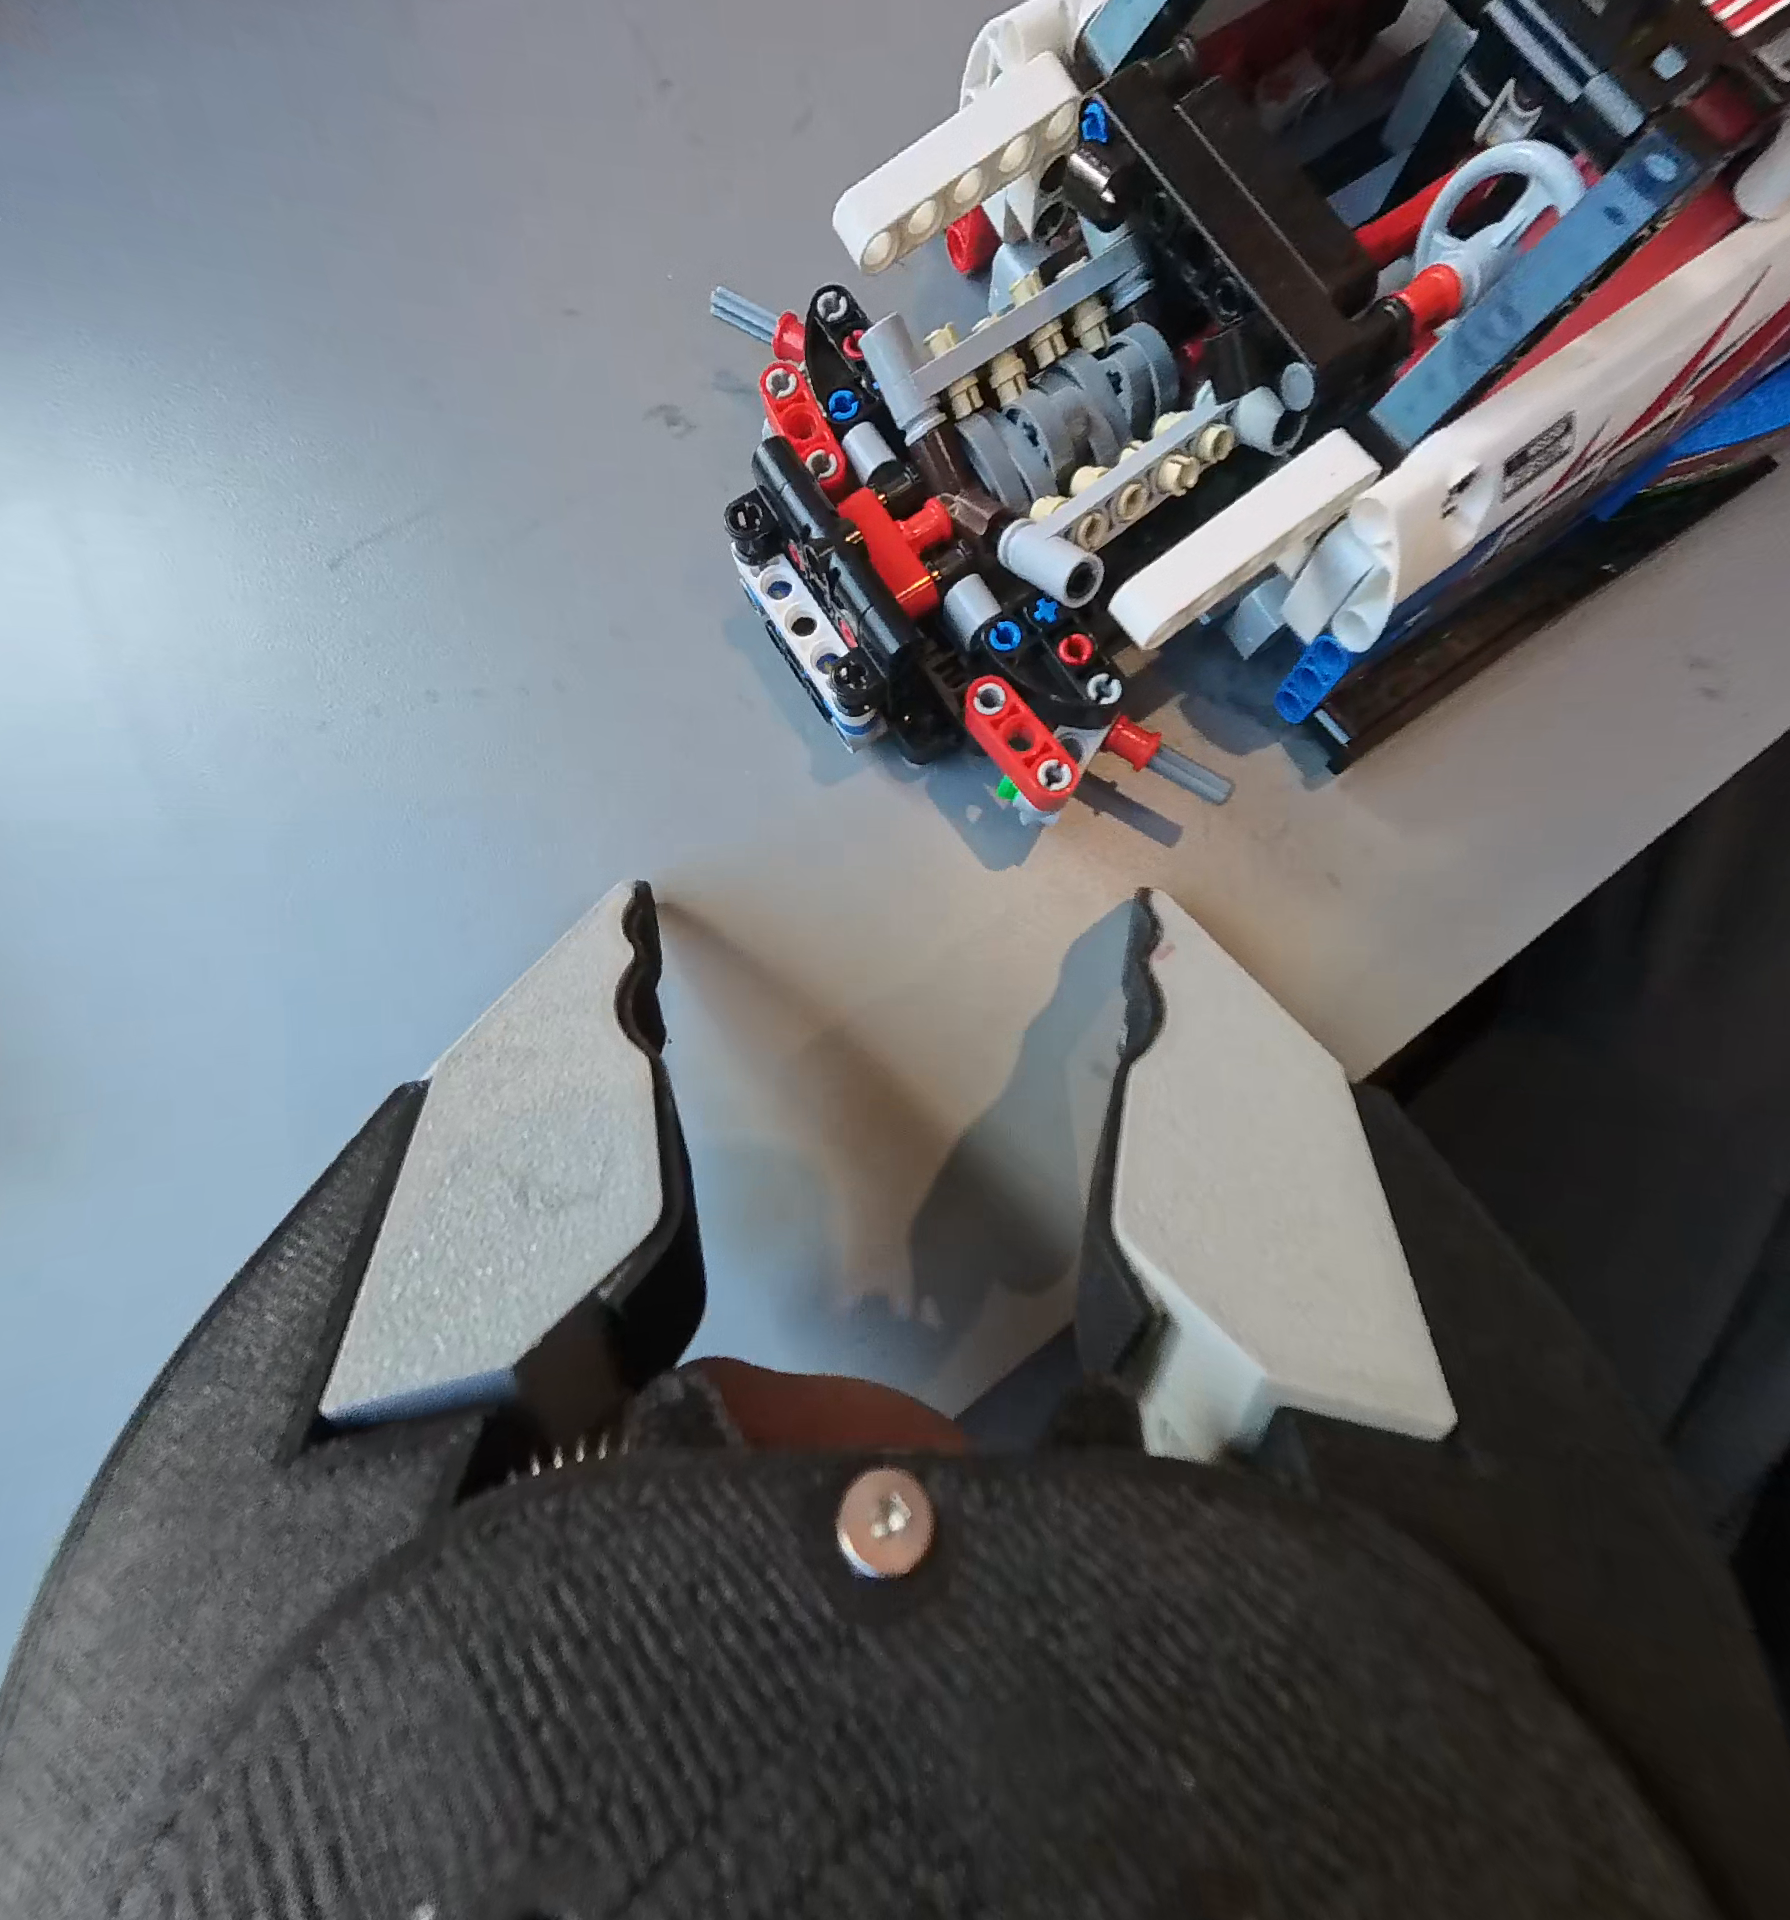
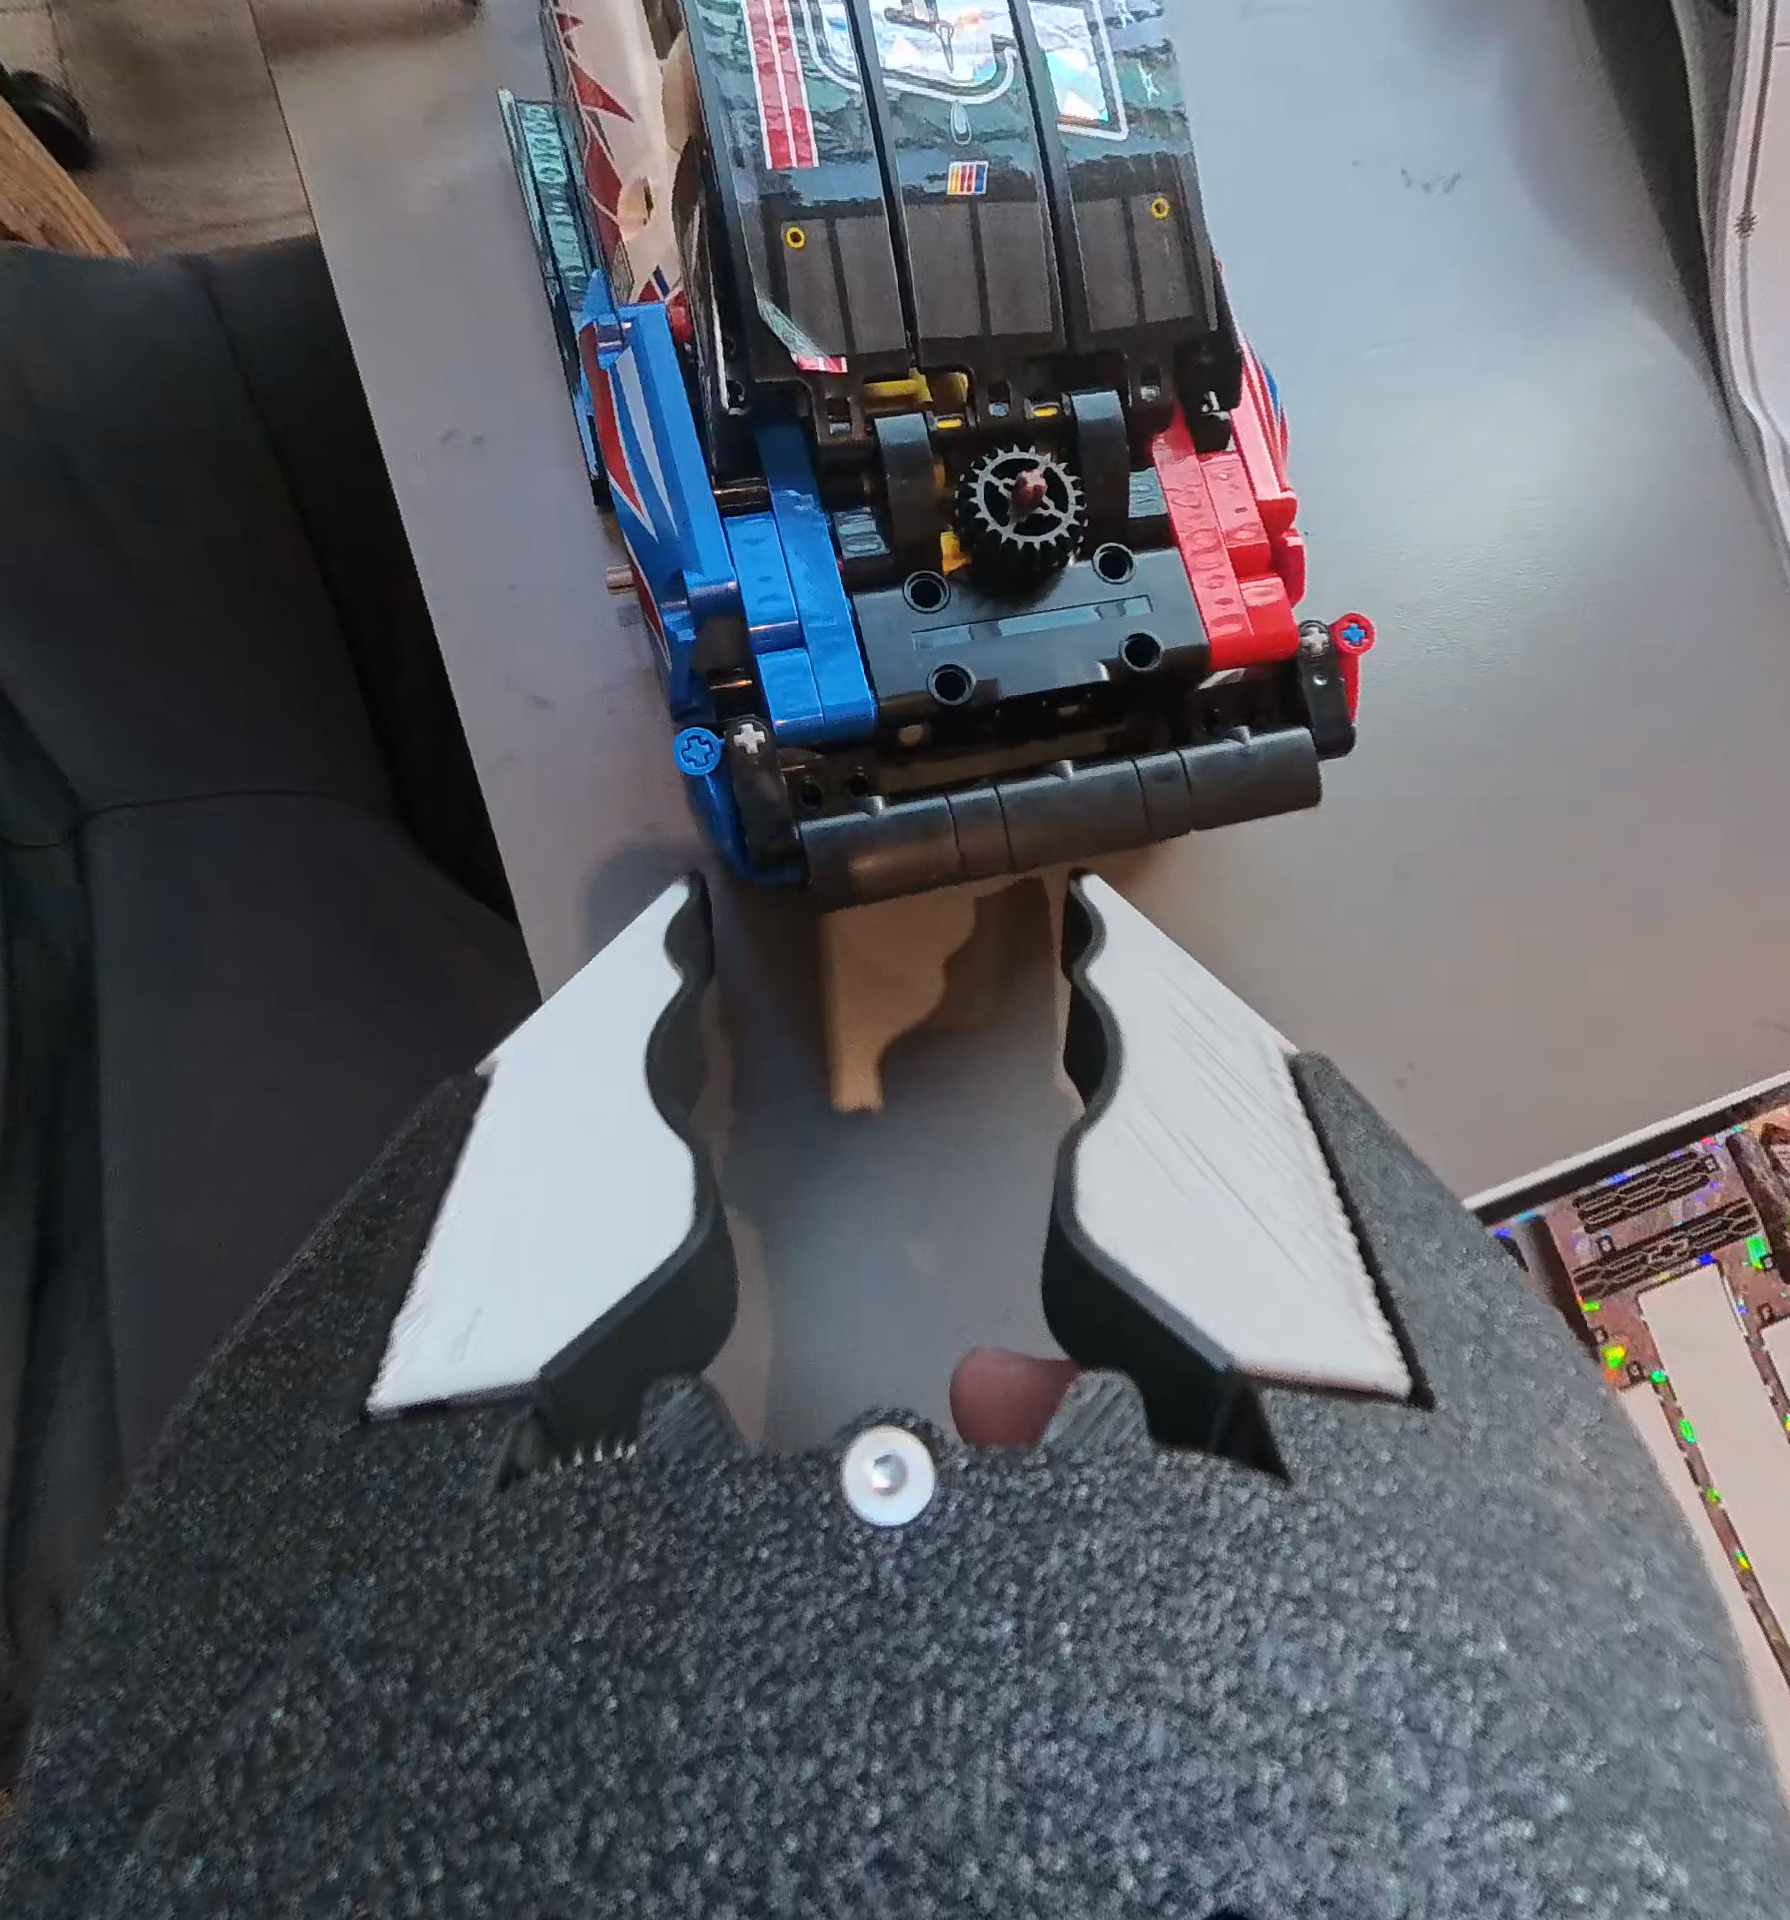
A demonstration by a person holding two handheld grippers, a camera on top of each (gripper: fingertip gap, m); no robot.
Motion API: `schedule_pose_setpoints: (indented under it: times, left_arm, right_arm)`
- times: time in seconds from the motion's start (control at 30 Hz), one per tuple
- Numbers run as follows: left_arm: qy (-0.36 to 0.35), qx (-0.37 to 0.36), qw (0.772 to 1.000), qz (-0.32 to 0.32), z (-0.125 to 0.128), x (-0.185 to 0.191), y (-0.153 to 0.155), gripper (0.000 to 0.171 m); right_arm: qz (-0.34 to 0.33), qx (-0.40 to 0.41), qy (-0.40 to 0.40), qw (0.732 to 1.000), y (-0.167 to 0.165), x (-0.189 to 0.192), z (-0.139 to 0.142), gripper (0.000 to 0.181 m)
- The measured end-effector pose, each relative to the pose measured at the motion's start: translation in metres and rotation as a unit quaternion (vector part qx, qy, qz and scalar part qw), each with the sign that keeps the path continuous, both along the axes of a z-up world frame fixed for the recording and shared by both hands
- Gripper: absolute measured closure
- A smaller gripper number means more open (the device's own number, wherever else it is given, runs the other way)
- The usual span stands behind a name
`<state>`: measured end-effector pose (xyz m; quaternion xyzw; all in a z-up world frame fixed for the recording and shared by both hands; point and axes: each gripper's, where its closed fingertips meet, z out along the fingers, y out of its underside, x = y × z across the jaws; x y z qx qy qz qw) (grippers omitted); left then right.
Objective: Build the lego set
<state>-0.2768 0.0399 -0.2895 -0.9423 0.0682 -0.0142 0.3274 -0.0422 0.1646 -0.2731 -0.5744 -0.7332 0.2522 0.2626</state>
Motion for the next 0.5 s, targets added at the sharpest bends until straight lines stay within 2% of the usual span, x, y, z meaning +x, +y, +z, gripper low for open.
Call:
schedule_pose_setpoints:
  times: [0.5]
  left_arm:
    - [-0.001, 0.002, 1.000, -0.001, 0.000, 0.000, 0.001, 0.085]
  right_arm:
    - [-0.015, 0.004, 0.014, 1.000, 0.010, 0.009, 0.011, 0.120]
